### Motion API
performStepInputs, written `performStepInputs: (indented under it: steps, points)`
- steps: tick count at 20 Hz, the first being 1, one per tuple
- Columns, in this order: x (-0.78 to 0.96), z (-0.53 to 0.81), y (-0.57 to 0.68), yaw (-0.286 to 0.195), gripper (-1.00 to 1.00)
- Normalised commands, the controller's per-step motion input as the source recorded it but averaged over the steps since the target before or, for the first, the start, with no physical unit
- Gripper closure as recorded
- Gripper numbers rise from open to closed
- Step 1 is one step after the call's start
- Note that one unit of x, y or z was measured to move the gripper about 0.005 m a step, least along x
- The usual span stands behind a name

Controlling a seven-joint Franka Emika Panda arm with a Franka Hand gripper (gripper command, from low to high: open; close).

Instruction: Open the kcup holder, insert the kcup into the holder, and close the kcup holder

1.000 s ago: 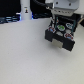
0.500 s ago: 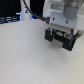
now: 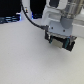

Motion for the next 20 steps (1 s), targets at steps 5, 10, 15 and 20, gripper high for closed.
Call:
performStepInputs:
  steps: [5, 10, 15, 20]
  points:
    - [-0.37, -0.05, 0.38, 0.141, -1.00]
    - [-0.47, -0.04, 0.37, 0.147, -1.00]
    - [-0.49, -0.08, 0.41, 0.136, -1.00]
    - [-0.43, -0.05, 0.48, 0.107, -1.00]
